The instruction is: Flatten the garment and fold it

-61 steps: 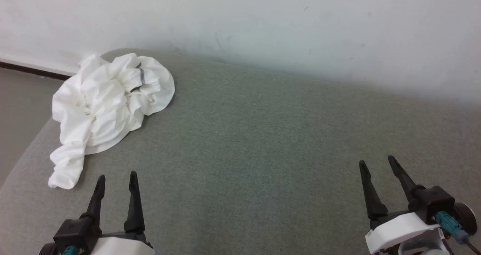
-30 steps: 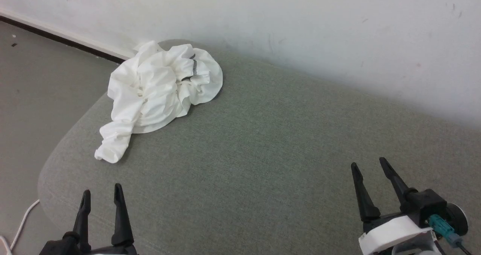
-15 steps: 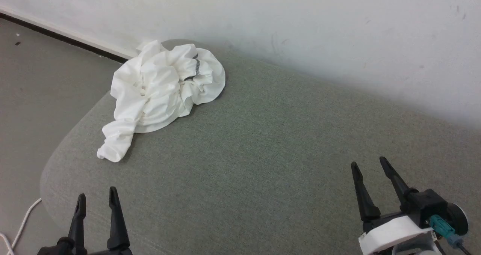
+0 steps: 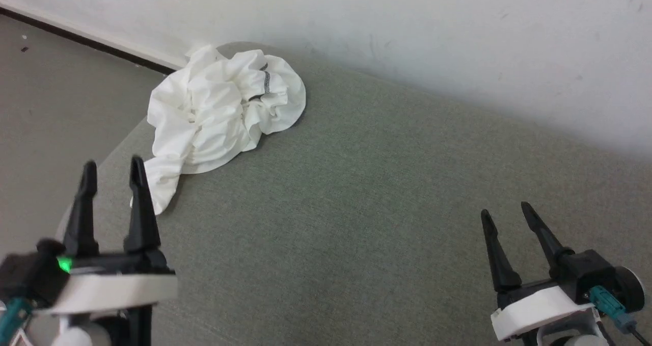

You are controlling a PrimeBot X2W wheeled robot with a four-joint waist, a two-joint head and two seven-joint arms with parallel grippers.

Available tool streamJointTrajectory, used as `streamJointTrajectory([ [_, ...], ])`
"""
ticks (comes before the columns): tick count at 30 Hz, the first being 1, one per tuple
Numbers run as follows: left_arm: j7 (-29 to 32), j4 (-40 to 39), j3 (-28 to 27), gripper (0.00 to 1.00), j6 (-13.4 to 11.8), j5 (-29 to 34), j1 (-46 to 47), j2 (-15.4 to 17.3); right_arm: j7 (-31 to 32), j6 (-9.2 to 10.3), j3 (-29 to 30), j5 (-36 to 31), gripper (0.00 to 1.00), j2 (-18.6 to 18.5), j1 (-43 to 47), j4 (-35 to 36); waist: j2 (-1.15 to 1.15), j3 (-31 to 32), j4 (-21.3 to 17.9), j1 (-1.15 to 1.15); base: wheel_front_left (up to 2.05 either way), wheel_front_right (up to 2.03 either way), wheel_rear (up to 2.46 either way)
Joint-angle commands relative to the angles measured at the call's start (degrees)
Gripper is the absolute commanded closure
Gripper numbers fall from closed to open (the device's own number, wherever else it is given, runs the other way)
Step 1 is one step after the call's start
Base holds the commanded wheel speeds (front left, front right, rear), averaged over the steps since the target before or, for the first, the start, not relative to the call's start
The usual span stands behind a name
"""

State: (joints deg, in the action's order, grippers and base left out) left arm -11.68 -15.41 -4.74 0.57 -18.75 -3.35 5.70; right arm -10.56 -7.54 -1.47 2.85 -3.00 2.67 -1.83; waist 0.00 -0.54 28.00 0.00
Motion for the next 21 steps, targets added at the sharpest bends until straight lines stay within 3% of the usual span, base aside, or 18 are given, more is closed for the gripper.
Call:
streamJointTrajectory([
  [1,2.3,-0.9,-0.1,0.00,0.8,-0.2,4.6,2.1,0.4,0.05,0.3,-0.7,0.00,0.1,-0.4,1.0,0.00,-2.0,-0.3,0.00,0.00,0.00,0.00],
  [7,13.0,2.9,-0.3,0.00,2.9,-1.0,21.0,9.8,3.2,0.05,1.1,-2.4,0.00,0.1,-1.8,5.9,0.00,-6.9,-0.9,0.00,0.00,0.00,0.00],
  [14,21.8,16.3,1.2,0.00,5.5,-4.6,39.1,16.9,7.6,0.05,0.9,-5.0,0.00,0.1,-4.1,13.7,0.00,-14.0,-2.2,0.00,0.00,0.00,0.00],
  [21,26.2,28.6,3.4,0.00,6.4,-6.6,49.3,20.8,11.1,0.05,0.2,-6.4,0.00,-1.0,-5.9,19.5,0.00,-19.0,-3.6,0.00,0.00,0.00,0.00],
])
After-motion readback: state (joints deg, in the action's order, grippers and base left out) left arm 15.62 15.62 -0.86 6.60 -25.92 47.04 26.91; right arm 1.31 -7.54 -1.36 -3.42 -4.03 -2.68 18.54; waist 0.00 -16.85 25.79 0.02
